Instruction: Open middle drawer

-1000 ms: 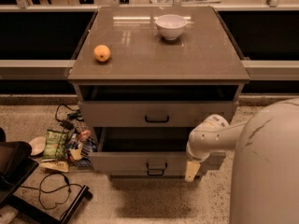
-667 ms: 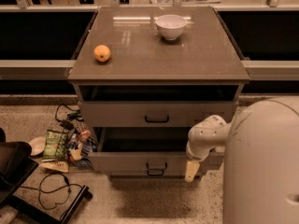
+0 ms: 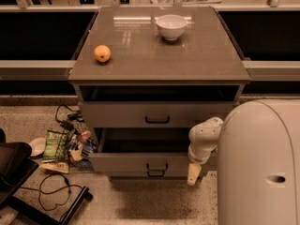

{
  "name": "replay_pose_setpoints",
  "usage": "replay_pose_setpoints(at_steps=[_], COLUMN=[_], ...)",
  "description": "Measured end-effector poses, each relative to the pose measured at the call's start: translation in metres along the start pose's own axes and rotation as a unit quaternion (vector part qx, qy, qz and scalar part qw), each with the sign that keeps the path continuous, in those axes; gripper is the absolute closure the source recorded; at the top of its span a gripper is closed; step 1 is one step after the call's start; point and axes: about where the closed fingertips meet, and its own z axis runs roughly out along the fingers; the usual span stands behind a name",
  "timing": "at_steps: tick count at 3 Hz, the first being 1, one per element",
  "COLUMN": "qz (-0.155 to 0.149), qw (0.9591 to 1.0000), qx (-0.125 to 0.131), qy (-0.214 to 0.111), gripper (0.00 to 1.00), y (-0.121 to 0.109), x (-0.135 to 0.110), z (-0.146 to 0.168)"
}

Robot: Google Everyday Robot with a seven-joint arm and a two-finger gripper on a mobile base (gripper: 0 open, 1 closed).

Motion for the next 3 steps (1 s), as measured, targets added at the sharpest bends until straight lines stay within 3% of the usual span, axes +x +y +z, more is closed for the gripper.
replay_pose_setpoints(at_steps=[1, 2, 3], qz=[0.020, 0.042, 0.047], qw=[0.9994, 0.9984, 0.9978], qx=[-0.026, -0.036, -0.040], qy=[0.007, 0.016, 0.022], gripper=[0.25, 0.49, 0.80], y=[0.009, 0.033, 0.049], x=[0.005, 0.001, 0.000], z=[0.012, 0.000, -0.007])
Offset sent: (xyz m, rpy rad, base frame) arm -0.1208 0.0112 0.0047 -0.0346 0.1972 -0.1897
